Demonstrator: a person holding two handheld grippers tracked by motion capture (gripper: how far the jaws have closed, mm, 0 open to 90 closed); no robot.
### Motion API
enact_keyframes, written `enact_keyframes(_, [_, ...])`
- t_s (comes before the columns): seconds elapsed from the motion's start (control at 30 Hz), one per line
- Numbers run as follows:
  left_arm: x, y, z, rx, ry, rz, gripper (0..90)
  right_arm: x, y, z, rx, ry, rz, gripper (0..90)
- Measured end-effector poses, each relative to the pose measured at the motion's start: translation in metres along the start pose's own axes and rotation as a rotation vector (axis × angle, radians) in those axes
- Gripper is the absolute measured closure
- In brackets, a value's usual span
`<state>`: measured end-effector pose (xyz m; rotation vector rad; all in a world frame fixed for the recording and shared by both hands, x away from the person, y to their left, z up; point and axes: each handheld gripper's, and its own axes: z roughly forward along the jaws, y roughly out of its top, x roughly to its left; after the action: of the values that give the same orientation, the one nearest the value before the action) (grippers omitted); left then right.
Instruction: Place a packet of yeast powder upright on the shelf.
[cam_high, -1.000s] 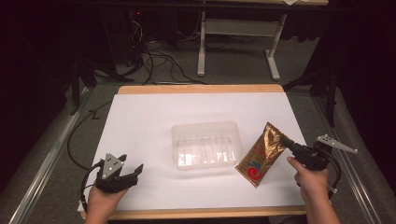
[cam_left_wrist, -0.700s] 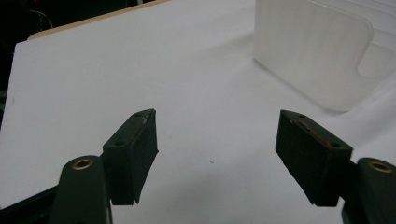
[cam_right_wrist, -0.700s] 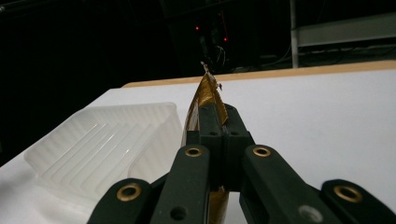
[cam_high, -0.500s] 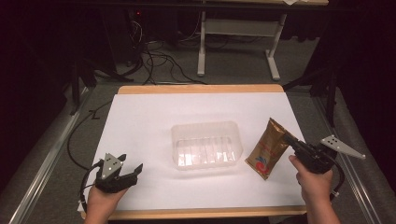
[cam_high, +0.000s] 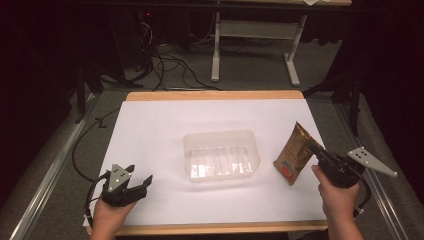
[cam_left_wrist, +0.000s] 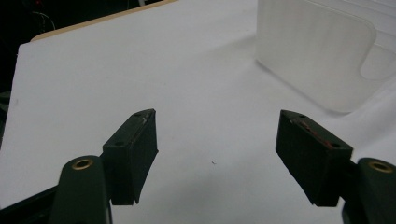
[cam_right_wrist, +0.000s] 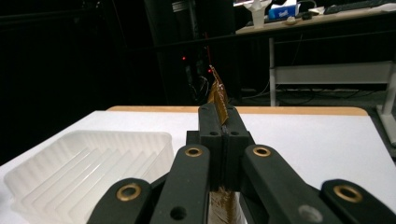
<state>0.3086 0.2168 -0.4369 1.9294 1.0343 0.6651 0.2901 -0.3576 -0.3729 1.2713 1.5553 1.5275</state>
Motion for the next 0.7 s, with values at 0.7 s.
enact_keyframes(0.7, [0.000, 0.000, 0.000, 0.004, 0.000, 0.003, 29.8, 0.015, 0.012, -0.004, -0.059, -0.031, -0.008, 90.0])
